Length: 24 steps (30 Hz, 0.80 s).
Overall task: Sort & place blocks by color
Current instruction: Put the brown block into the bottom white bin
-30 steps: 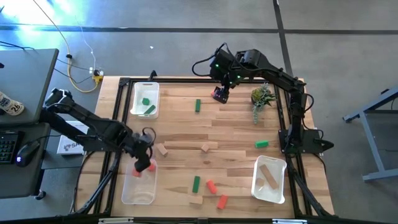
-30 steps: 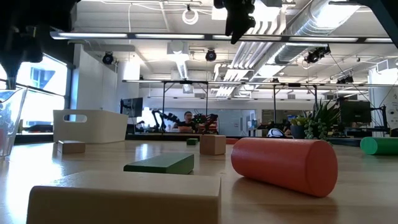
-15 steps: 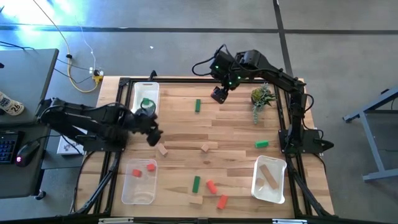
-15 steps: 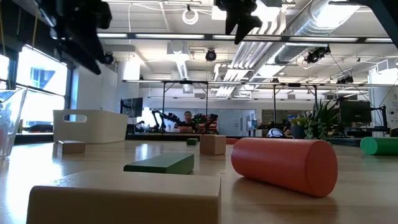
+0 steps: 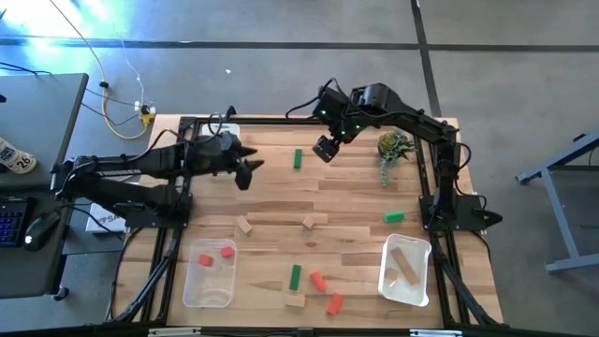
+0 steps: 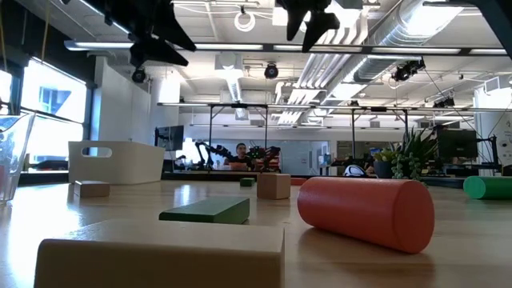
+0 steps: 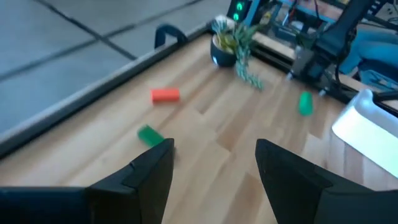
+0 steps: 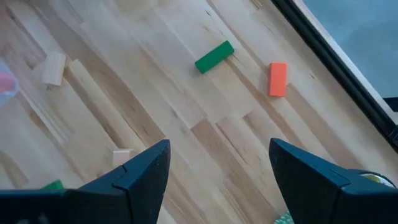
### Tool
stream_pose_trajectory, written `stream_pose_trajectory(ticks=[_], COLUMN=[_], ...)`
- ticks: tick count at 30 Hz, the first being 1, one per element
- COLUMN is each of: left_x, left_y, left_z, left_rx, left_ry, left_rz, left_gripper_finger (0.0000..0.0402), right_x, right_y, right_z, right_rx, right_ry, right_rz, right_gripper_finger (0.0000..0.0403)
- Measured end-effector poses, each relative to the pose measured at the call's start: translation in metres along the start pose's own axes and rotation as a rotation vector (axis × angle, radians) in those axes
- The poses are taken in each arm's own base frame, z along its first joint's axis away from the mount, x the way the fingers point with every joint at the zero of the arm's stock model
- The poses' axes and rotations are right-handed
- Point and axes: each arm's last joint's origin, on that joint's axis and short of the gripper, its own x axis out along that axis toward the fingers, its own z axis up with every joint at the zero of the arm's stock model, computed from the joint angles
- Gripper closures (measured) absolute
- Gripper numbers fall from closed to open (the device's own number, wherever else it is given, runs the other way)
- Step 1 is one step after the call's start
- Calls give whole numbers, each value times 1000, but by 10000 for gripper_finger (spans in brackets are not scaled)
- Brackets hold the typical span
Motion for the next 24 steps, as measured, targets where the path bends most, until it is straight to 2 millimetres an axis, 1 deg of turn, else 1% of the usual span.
stream_pose_trajectory(ticks=[7,15,20,24], left_x=[3,4,5,5], left_y=[13,28,38,44], left_z=[9,14,17,18], left_rx=[69,138,141,129], left_ry=[-45,-65,-70,-71], left_rz=[20,90,137,162], left_gripper_finger=[190,190,190,190], right_x=[-1,-3,-5,-8], right_y=[12,29,39,53], right_z=[-5,-13,-18,-26], right_rx=[52,171,230,246], right_ry=[0,-27,-52,-77], right_rz=[6,-26,-48,-61], right_gripper_finger=[142,142,142,142])
